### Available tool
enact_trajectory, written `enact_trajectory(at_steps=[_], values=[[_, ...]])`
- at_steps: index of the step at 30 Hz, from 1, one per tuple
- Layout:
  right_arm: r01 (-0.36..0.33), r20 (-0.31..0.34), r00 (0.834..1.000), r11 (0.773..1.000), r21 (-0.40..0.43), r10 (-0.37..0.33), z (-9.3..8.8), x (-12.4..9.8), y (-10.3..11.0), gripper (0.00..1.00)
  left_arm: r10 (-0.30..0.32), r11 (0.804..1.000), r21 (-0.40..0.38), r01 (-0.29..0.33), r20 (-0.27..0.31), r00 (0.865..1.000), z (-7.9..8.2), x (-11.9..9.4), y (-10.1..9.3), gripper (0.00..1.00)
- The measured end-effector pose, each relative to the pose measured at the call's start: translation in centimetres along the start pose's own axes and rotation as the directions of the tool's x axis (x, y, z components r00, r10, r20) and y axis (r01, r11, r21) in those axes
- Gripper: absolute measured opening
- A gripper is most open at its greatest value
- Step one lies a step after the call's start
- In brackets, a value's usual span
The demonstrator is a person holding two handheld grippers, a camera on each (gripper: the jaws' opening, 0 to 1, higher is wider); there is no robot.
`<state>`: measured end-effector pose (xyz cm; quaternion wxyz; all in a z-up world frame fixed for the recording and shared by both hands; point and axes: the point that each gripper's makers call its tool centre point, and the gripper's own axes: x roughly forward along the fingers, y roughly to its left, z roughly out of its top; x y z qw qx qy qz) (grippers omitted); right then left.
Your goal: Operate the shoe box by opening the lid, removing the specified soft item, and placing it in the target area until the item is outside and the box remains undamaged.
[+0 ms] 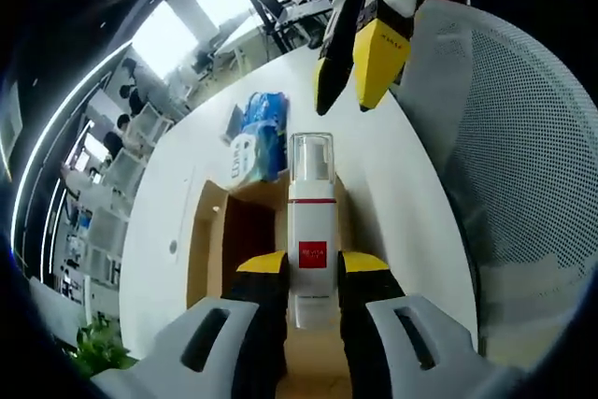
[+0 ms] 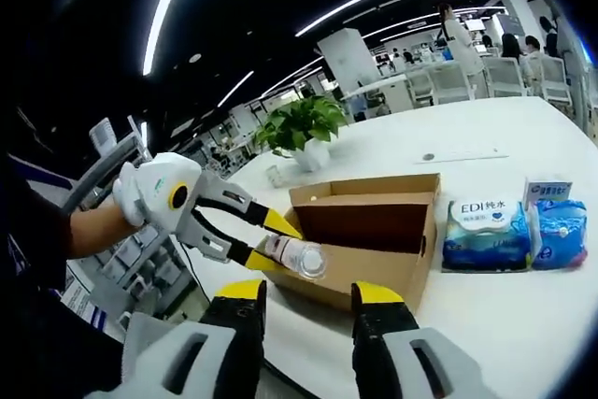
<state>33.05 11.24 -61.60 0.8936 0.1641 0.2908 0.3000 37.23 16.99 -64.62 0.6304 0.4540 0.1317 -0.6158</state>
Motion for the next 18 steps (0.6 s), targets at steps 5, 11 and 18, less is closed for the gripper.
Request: enact_trajectory(at_steps=[5, 11, 18], values=[[-0.010, -0.006, 1.000, 1.000, 0.020, 0.010, 0.0, 0.5, 0.0, 0.32, 0.002, 1.000, 0.021, -0.003, 0.015, 1.000, 0.5, 0.1, -0.1, 0.19], [-0.024, -0.002, 1.000, 0.998, 0.058, 0.024, 0.3, 0.8, 0.0, 0.30, 0.007, 0.999, 0.044, -0.008, 0.030, 1.000, 1.2, 0.3, -0.3, 0.19], [-0.027, -0.005, 1.000, 0.995, 0.091, 0.028, 0.2, 1.3, -0.3, 0.29, 0.010, 0.998, 0.064, -0.014, 0.056, 0.998, 2.1, 0.6, -0.4, 0.19]])
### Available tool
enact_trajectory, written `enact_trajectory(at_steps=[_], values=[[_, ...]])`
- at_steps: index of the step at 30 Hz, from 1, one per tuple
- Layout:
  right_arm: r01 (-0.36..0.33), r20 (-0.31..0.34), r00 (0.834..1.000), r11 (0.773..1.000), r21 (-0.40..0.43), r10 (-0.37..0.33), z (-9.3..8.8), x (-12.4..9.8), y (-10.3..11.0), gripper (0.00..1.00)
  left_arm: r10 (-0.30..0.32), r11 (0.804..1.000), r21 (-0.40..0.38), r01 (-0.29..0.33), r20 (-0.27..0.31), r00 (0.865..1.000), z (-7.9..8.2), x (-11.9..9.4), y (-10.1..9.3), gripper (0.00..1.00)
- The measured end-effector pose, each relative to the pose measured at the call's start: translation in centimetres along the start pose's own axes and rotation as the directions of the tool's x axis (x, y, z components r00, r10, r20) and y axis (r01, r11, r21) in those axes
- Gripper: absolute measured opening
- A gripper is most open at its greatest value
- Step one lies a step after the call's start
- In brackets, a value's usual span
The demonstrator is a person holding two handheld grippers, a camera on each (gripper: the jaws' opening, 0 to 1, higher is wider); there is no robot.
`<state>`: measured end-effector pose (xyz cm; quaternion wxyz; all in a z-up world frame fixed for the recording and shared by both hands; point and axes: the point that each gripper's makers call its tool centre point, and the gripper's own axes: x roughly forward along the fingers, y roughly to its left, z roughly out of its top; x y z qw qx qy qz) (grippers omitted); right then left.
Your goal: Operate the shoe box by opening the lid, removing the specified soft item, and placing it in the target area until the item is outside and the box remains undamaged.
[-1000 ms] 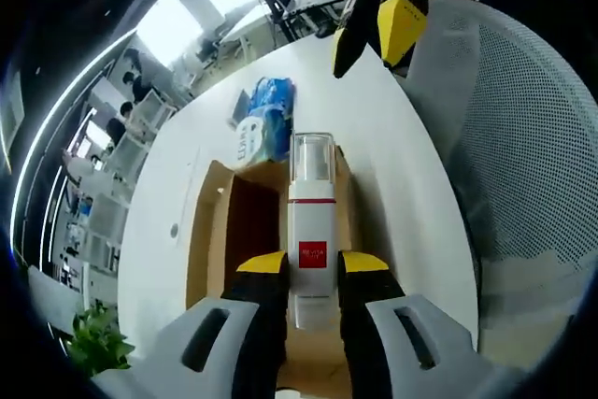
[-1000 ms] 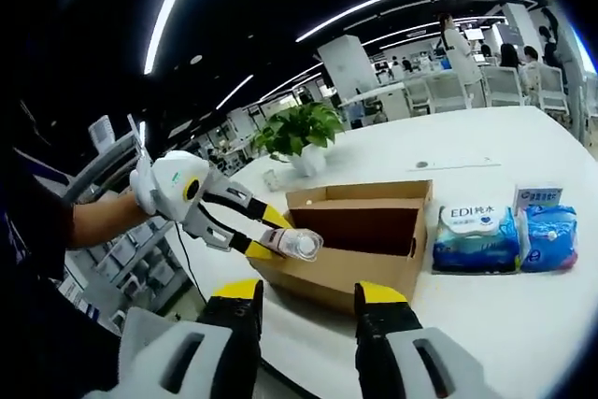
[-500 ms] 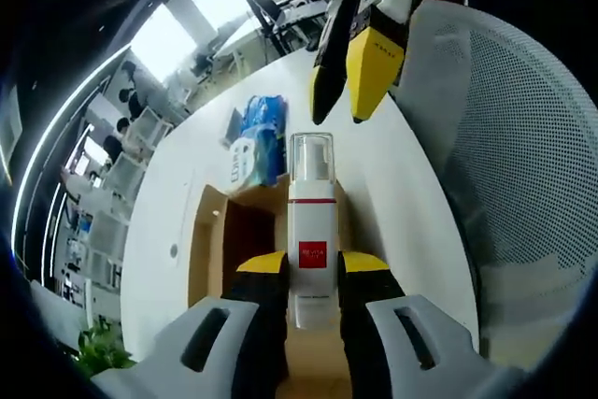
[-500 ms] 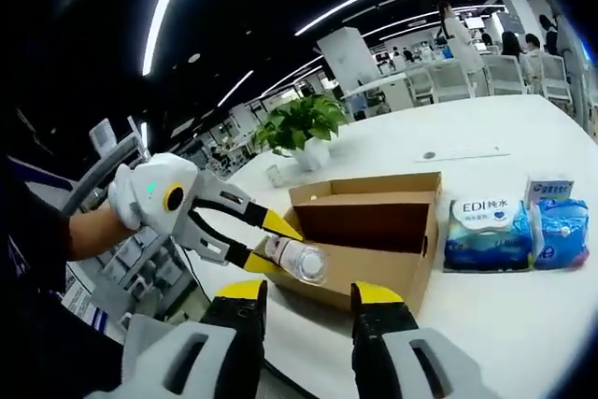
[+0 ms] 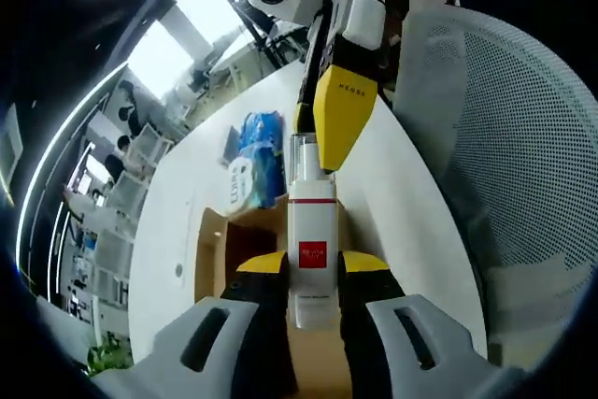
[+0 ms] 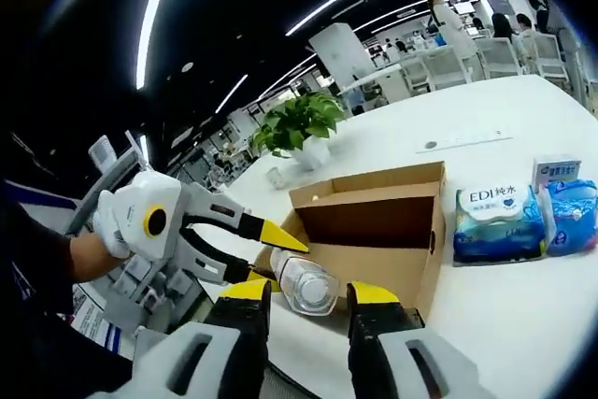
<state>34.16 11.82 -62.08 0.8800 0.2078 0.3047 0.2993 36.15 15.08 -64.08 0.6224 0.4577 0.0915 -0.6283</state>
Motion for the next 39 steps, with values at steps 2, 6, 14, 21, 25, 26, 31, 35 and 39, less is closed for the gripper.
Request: enact_trajectory(at_steps=[2, 6, 14, 21, 25, 26, 31, 35, 39], values=[[-0.001, 0.000, 1.000, 1.000, 0.011, 0.001, 0.0, 0.1, -0.1, 0.28, 0.004, 1.000, 0.007, -0.004, 0.009, 1.000, 0.3, 0.1, 0.0, 0.19], [-0.009, 0.003, 1.000, 0.999, 0.045, 0.009, 0.1, 0.2, -0.2, 0.27, 0.014, 1.000, 0.015, -0.014, 0.028, 1.000, 0.8, 0.3, 0.1, 0.19], [-0.019, 0.013, 1.000, 0.993, 0.121, 0.017, 0.2, 0.3, -0.4, 0.21, 0.029, 0.999, 0.031, -0.030, 0.048, 0.998, 1.1, 0.5, 0.2, 0.19], [-0.022, 0.008, 1.000, 0.984, 0.179, 0.021, -0.1, 0.4, -0.6, 0.19, 0.036, 0.997, 0.062, -0.039, 0.049, 0.998, 0.9, 0.9, 0.2, 0.19], [-0.039, 0.019, 0.999, 0.977, 0.207, 0.036, 0.0, 0.4, -0.3, 0.16, 0.043, 0.997, 0.067, -0.046, 0.046, 0.998, 0.7, 1.2, 0.2, 0.19], [-0.034, 0.015, 0.999, 0.978, 0.206, 0.031, 0.0, 0.4, -0.4, 0.16, 0.044, 0.997, 0.065, -0.047, 0.046, 0.998, 0.6, 1.2, 0.2, 0.19], [-0.019, -0.004, 1.000, 0.982, 0.186, 0.020, -0.1, 0.6, -0.5, 0.16, 0.042, 0.998, 0.055, -0.044, 0.046, 0.998, 0.5, 1.5, 0.1, 0.20], [-0.011, -0.009, 1.000, 0.983, 0.181, 0.013, -0.1, 0.6, -0.6, 0.16, 0.044, 0.998, 0.048, -0.046, 0.049, 0.998, 0.5, 1.6, 0.2, 0.20], [-0.002, -0.012, 1.000, 0.983, 0.183, 0.005, 0.0, 0.6, -0.8, 0.15, 0.045, 0.998, 0.039, -0.047, 0.052, 0.998, 0.5, 1.8, 0.3, 0.20]])
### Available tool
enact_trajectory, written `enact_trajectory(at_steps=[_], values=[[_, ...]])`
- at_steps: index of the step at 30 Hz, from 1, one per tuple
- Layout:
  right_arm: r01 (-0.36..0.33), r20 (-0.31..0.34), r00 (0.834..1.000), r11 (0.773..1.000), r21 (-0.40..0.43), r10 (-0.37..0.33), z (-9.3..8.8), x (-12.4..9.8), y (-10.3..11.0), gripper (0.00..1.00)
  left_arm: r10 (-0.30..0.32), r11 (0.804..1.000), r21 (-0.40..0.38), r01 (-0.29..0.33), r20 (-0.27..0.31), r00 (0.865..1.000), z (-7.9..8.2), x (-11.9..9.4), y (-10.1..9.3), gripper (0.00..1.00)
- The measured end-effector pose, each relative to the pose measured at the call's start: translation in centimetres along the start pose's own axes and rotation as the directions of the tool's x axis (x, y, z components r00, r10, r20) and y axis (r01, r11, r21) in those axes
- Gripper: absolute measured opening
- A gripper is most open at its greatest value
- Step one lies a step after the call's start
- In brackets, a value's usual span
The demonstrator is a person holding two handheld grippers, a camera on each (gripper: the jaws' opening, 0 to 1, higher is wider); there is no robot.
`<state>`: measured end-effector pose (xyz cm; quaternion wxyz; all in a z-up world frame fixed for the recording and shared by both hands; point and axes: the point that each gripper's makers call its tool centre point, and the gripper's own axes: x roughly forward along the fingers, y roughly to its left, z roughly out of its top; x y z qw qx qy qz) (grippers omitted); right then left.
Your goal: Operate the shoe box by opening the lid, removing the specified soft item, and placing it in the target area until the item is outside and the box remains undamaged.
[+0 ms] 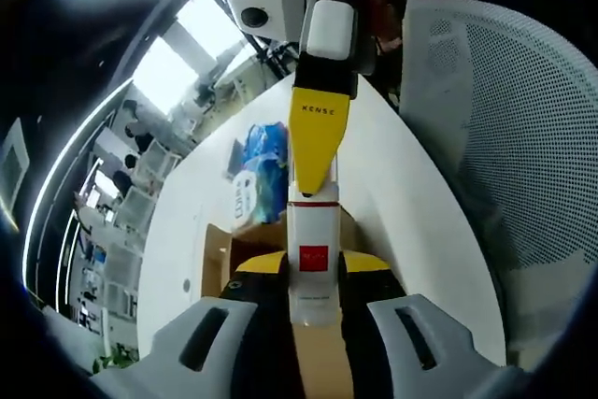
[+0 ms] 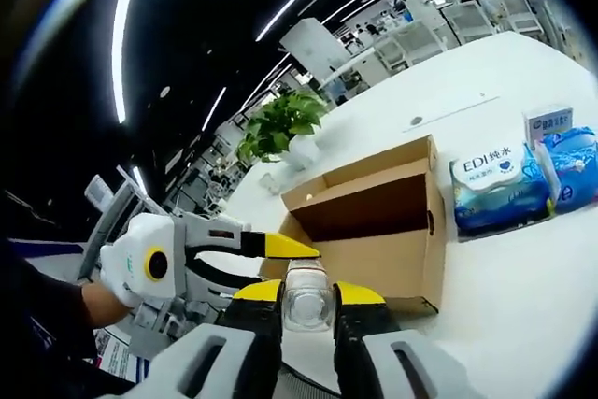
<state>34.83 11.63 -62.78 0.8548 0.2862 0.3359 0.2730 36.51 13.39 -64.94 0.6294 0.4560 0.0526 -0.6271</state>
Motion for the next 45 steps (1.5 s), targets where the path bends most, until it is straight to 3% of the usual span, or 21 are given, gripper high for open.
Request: enact_trajectory(at_steps=[12, 19, 34, 45], values=[[0.019, 0.005, 1.000, 1.000, 0.001, -0.019, 0.3, -0.3, -0.7, 0.15, 0.002, 0.998, -0.057, 0.000, 0.024, 1.000, 0.3, 0.0, 0.8, 0.33], [0.029, 0.006, 1.000, 0.998, -0.054, -0.029, 0.9, -0.7, -0.8, 0.15, 0.007, 0.992, -0.124, -0.004, 0.024, 1.000, 0.1, -0.3, 1.1, 0.39], [0.056, -0.002, 0.998, 0.985, -0.165, -0.057, 2.2, -1.9, -1.3, 0.15, 0.031, 0.956, -0.291, -0.026, 0.012, 0.999, -0.7, -0.9, 1.4, 0.50], [0.080, -0.017, 0.996, 0.959, -0.273, -0.088, 3.2, -2.9, -1.7, 0.15, 0.045, 0.921, -0.388, -0.036, 0.014, 0.999, -0.9, -1.1, 1.4, 0.55]])
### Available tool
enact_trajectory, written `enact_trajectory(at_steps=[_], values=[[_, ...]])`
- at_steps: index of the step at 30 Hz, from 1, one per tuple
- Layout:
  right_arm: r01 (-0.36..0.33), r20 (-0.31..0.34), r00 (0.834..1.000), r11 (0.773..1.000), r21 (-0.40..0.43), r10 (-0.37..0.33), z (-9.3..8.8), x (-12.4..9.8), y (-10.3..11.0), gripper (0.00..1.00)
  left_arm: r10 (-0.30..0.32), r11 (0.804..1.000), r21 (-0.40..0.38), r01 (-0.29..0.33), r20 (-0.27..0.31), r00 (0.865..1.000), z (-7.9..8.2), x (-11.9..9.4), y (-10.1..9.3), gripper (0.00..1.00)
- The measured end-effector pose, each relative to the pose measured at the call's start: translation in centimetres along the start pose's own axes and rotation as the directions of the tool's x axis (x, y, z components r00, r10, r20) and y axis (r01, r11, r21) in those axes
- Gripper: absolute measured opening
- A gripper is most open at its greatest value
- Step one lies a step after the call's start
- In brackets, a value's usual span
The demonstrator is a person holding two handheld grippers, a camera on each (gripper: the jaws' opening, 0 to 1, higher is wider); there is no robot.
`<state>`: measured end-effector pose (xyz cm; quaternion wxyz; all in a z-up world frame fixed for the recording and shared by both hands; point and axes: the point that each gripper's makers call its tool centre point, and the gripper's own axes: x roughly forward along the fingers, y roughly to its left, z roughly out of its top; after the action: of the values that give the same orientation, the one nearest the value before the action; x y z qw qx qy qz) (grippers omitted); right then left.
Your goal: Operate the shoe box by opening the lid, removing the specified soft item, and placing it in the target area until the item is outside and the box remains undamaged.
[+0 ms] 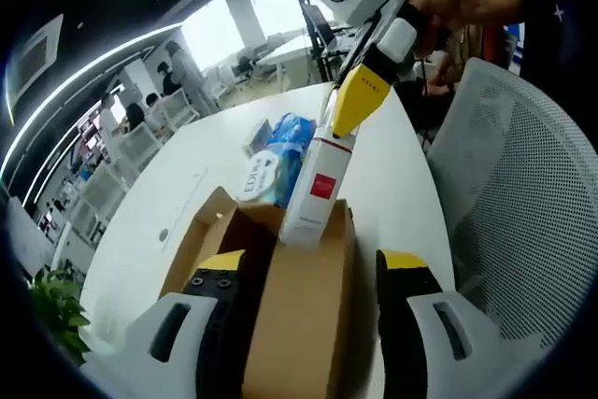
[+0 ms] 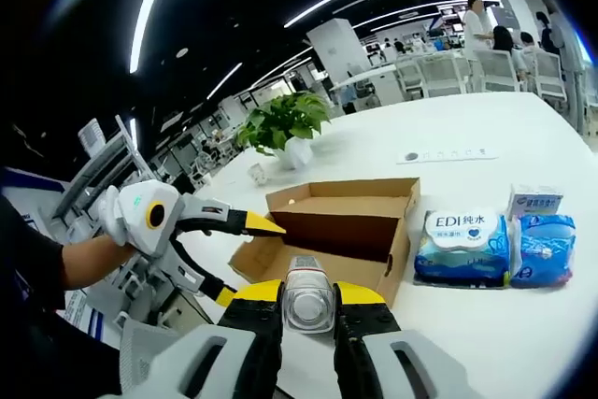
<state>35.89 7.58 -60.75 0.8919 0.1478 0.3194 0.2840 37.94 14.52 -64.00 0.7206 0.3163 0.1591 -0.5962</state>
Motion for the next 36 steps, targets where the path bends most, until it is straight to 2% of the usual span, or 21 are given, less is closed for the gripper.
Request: enact_trajectory(at_steps=[10, 19, 27, 36], values=[[0.010, -0.022, 1.000, 0.995, -0.101, -0.013, 0.7, -0.8, -0.4, 0.15, 0.024, 0.996, -0.081, -0.022, 0.017, 1.000, 0.0, -0.3, 0.2, 0.63], [0.005, -0.052, 0.999, 0.979, -0.203, -0.016, 1.6, -1.4, -0.8, 0.15, 0.048, 0.992, -0.121, -0.046, 0.018, 0.999, -0.3, -1.0, 0.3, 0.69], [-0.014, -0.105, 0.994, 0.940, -0.340, -0.023, 2.3, -2.2, -1.3, 0.15, 0.063, 0.985, -0.162, -0.059, 0.022, 0.998, -0.7, -1.7, 0.2, 0.75], [-0.055, -0.158, 0.987, 0.899, -0.434, -0.016, 3.0, -2.8, -1.6, 0.15, 0.100, 0.974, -0.206, -0.094, 0.019, 0.995, -1.8, -2.3, 0.3, 0.79]])
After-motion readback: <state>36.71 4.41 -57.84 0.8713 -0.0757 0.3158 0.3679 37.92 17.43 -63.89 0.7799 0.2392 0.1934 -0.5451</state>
